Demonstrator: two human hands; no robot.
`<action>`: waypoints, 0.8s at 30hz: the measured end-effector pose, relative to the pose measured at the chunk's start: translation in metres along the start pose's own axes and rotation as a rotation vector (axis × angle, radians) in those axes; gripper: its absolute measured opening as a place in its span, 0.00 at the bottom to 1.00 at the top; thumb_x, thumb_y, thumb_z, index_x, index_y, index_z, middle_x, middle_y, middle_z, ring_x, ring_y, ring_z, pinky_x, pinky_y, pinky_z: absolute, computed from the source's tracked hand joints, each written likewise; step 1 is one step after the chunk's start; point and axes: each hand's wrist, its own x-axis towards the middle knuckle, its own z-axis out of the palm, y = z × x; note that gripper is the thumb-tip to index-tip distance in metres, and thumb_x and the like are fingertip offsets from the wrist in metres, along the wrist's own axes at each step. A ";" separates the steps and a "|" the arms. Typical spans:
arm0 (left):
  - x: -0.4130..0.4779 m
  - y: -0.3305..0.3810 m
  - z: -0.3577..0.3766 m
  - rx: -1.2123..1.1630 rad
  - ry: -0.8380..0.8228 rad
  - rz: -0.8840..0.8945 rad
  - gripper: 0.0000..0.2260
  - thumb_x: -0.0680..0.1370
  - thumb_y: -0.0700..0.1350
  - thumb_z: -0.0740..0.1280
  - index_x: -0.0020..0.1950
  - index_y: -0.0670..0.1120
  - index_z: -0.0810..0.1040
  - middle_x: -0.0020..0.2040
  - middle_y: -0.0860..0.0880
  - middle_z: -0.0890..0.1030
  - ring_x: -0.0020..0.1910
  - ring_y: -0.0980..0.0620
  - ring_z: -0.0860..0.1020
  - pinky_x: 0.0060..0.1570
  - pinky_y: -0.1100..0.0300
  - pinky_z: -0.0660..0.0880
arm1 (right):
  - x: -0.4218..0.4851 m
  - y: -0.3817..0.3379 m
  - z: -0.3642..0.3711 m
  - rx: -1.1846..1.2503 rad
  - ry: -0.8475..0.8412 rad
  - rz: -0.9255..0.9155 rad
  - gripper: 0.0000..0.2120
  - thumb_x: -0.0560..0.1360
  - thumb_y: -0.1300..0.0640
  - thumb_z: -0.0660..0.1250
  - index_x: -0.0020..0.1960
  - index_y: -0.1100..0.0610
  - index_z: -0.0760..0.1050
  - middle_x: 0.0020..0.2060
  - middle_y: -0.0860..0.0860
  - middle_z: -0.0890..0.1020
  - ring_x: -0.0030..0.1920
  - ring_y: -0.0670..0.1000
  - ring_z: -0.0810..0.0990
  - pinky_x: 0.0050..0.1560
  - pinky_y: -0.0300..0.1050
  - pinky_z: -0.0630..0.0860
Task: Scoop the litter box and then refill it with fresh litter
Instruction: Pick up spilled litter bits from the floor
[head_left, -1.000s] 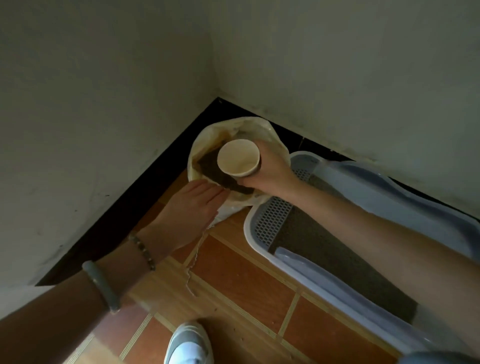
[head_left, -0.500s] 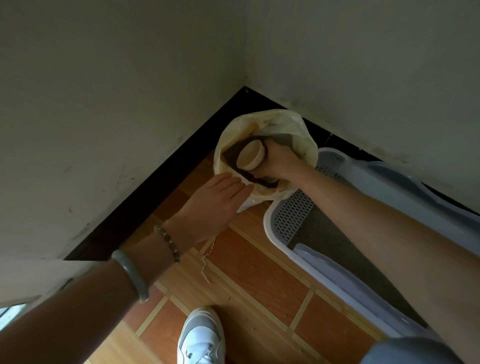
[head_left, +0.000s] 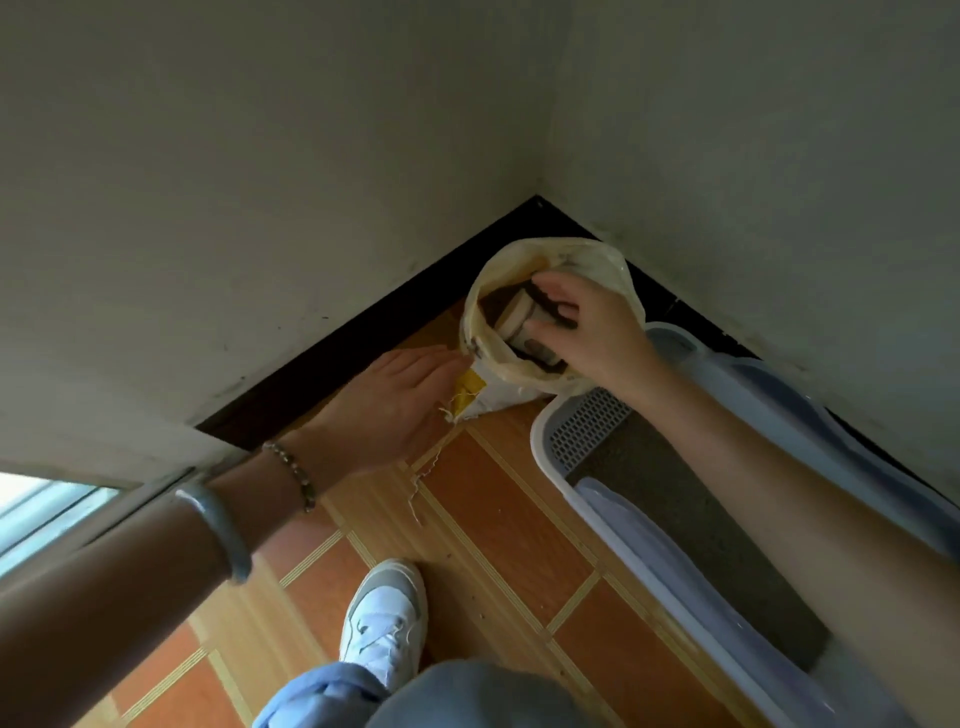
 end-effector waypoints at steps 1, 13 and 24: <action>-0.009 -0.002 -0.006 0.004 -0.002 -0.041 0.21 0.77 0.46 0.55 0.68 0.40 0.69 0.61 0.40 0.77 0.62 0.42 0.76 0.62 0.48 0.69 | -0.006 -0.006 0.001 0.015 0.018 -0.034 0.23 0.74 0.57 0.68 0.68 0.55 0.69 0.63 0.51 0.74 0.64 0.48 0.72 0.65 0.46 0.70; -0.139 0.000 -0.029 0.088 -0.053 -0.269 0.25 0.73 0.40 0.66 0.69 0.40 0.67 0.62 0.40 0.77 0.61 0.41 0.76 0.61 0.47 0.71 | -0.093 -0.011 0.061 0.101 -0.027 -0.107 0.18 0.74 0.58 0.69 0.63 0.57 0.74 0.58 0.51 0.79 0.57 0.44 0.76 0.57 0.38 0.74; -0.183 0.028 0.072 -0.114 -0.062 -0.281 0.26 0.71 0.39 0.70 0.69 0.41 0.69 0.64 0.44 0.76 0.62 0.47 0.75 0.61 0.53 0.71 | -0.175 0.045 0.153 -0.129 -0.178 0.097 0.14 0.73 0.59 0.70 0.59 0.55 0.77 0.54 0.48 0.79 0.50 0.41 0.75 0.47 0.26 0.71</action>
